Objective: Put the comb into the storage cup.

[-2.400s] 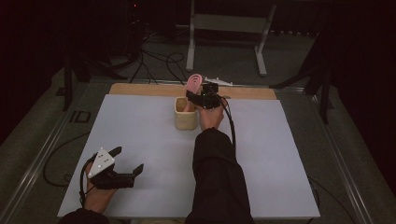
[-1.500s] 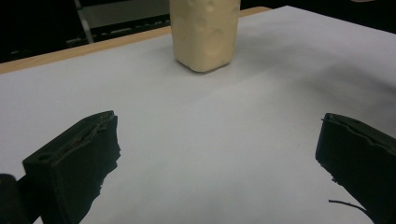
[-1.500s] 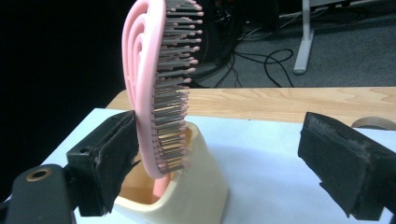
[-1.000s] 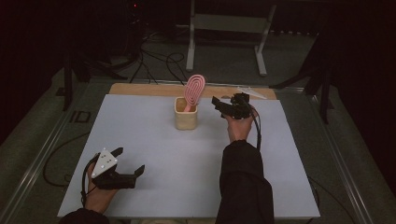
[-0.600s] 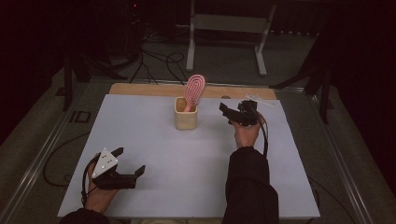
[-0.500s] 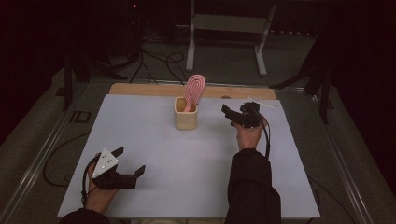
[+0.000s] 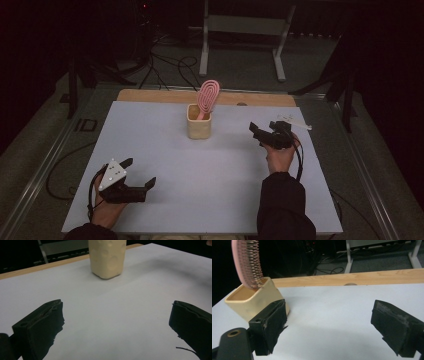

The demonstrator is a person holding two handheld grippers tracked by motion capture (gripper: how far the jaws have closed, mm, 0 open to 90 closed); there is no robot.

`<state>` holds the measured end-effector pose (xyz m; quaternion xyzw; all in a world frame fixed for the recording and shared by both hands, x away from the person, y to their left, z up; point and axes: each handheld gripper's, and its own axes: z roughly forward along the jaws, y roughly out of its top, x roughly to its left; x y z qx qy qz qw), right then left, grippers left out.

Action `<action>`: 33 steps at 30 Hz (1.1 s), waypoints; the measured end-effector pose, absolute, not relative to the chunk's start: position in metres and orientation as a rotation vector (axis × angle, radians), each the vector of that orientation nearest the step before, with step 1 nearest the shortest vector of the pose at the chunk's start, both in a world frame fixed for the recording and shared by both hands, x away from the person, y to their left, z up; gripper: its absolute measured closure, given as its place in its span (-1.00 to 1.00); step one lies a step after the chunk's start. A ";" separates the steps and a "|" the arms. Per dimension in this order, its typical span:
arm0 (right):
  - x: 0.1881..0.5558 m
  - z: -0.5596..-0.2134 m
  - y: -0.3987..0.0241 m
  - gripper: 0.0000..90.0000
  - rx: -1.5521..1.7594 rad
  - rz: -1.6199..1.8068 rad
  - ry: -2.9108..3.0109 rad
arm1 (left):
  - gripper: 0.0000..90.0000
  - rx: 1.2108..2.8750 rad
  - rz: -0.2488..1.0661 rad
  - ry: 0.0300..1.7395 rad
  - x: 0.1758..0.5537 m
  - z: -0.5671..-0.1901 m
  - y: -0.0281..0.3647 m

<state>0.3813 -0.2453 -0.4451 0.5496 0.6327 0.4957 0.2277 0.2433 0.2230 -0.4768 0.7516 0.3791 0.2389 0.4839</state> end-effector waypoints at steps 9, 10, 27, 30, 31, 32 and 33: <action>0.354 -0.440 -0.263 -0.70 1.427 1.389 1.749 | -1.00 1.818 0.573 0.921 0.243 -0.477 0.224; 0.349 -0.441 -0.266 -0.70 1.419 1.396 1.749 | -1.00 1.818 0.571 0.919 0.243 -0.477 0.224; 0.288 -0.457 -0.306 -0.69 1.329 1.369 1.772 | -1.00 1.816 0.539 0.897 0.244 -0.479 0.220; 0.281 -0.461 -0.308 -0.68 1.306 1.367 1.771 | -1.00 1.815 0.536 0.894 0.243 -0.479 0.221; 0.280 -0.462 -0.308 -0.68 1.296 1.365 1.772 | -1.00 1.812 0.536 0.894 0.243 -0.479 0.221; 0.277 -0.463 -0.307 -0.68 1.284 1.364 1.772 | -1.00 1.810 0.535 0.892 0.243 -0.478 0.221; 0.276 -0.464 -0.307 -0.68 1.274 1.363 1.774 | -1.00 1.803 0.534 0.891 0.243 -0.478 0.221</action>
